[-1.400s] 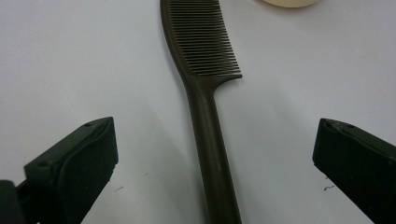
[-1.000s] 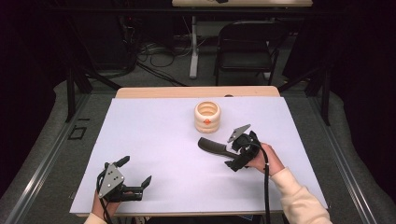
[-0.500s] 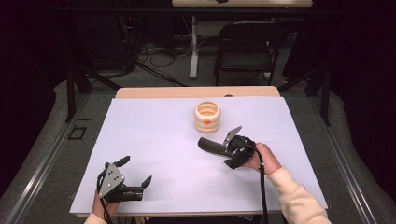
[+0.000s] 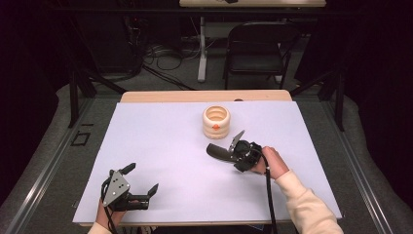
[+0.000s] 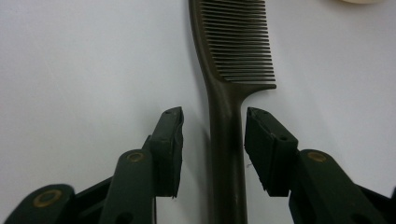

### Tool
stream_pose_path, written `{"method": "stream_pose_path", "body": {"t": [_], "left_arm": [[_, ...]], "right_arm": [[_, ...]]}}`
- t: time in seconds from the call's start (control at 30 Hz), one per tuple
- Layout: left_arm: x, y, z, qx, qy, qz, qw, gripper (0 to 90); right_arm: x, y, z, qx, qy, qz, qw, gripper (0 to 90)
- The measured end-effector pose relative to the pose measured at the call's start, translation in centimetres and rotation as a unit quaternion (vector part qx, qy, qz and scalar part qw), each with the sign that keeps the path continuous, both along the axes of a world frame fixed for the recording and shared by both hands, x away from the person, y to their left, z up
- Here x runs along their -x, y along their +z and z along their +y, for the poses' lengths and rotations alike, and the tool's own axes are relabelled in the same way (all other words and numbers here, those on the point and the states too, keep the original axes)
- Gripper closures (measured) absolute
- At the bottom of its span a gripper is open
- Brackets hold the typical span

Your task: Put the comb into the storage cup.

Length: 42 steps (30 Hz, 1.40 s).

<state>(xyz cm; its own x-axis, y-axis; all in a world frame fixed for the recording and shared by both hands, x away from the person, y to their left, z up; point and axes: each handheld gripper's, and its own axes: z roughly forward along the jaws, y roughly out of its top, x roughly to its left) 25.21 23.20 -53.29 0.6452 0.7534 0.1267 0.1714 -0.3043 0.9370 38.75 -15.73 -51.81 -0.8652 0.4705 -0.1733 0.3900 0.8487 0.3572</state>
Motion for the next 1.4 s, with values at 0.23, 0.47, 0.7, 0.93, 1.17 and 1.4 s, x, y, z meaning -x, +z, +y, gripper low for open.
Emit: {"method": "stream_pose_path", "body": {"t": [0.23,0.47,0.7,0.93,1.17,1.4], "left_arm": [[0.0,0.0,0.0,0.001,-0.001,0.0,1.0,0.2],[0.0,0.0,0.0,-0.002,-0.002,0.003,1.0,0.2],[-0.1,-0.1,0.0,0.0,-0.003,0.003,1.0,0.2],[-0.1,-0.1,-0.1,0.0,-0.003,0.005,1.0,0.2],[-0.1,0.0,0.0,0.0,-0.002,0.004,1.0,0.2],[0.0,0.0,-0.1,0.0,-0.004,0.004,1.0,0.2]], "right_arm": [[-0.6,-0.3,0.4,0.015,0.004,0.006,0.9999,61.4],[-1.0,-0.7,0.7,0.035,0.01,0.006,0.9993,63.6],[-1.3,-1.1,1.1,0.052,0.014,0.006,0.9985,65.5],[-1.4,-1.1,1.1,0.053,0.006,0.009,0.9985,68.2],[-1.5,-1.1,1.1,0.05,0.003,0.009,0.9987,68.8],[-1.5,-1.2,1.1,0.051,-0.001,0.009,0.9987,70.4]]}}
